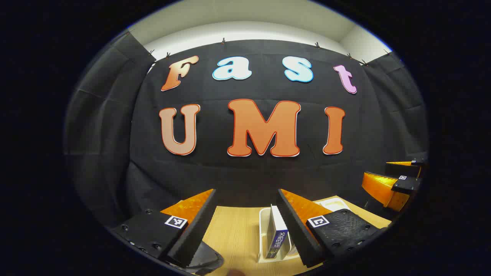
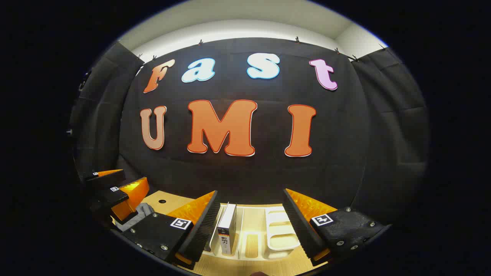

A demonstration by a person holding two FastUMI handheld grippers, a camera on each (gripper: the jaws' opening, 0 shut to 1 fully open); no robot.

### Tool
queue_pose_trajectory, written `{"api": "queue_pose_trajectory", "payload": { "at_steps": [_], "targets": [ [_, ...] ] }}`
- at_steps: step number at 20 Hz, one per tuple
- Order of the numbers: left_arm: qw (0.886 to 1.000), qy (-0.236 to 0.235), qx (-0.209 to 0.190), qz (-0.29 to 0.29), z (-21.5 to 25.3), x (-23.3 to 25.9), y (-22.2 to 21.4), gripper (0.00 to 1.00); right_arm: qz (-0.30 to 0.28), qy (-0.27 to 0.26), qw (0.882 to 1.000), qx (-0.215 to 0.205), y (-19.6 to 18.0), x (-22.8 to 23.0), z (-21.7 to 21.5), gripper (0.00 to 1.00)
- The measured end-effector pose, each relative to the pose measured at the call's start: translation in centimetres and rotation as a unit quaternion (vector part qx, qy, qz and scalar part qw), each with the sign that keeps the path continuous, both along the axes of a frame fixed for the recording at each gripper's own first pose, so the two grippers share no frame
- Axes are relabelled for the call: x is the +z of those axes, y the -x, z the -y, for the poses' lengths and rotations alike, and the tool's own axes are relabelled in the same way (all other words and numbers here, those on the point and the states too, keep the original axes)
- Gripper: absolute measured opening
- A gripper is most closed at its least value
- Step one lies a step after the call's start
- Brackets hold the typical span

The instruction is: Open the schoolbag, grab two books from the bookshelf and put them into the schoolbag.

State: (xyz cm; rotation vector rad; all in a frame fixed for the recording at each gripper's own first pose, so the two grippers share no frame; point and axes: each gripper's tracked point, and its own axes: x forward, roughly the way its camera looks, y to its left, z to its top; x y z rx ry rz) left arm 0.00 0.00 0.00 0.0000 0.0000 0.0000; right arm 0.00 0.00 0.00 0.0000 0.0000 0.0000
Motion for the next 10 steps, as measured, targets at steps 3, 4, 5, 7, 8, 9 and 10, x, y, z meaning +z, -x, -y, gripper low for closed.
{"api": "queue_pose_trajectory", "payload": {
  "at_steps": [3, 4, 5, 7, 8, 9, 10],
  "targets": [
    [1.0, 0.02, -0.015, 0.006, -0.29, 0.37, 0.02, 0.98, -0.004, 0.004, 1.0, -0.002, 0.12, -0.13, -0.52, 0.98],
    [1.0, 0.02, -0.016, 0.002, -0.45, 0.41, -0.02, 0.98, -0.003, 0.004, 1.0, -0.003, 0.15, -0.11, -0.6, 0.98],
    [1.0, 0.018, -0.016, 0.0, -0.75, 0.36, 0.06, 0.98, -0.001, 0.004, 1.0, -0.005, 0.0, 0.03, -0.53, 0.98],
    [1.0, 0.018, -0.019, -0.002, -0.81, 0.47, 0.16, 0.98, -0.003, 0.002, 1.0, -0.006, -0.17, 0.06, -0.55, 0.98],
    [1.0, 0.02, -0.024, -0.003, -0.63, 0.23, 0.27, 0.98, -0.005, 0.004, 1.0, -0.008, -0.18, -0.06, -0.48, 0.98],
    [0.999, 0.02, -0.026, -0.008, -0.47, 0.05, 0.23, 0.98, -0.006, 0.006, 1.0, -0.009, -0.22, -0.15, -0.45, 0.98],
    [1.0, 0.016, -0.024, -0.01, -0.6, -0.26, 0.2, 0.98, -0.007, 0.008, 1.0, -0.01, -0.22, -0.24, -0.41, 0.98]
  ]
}}
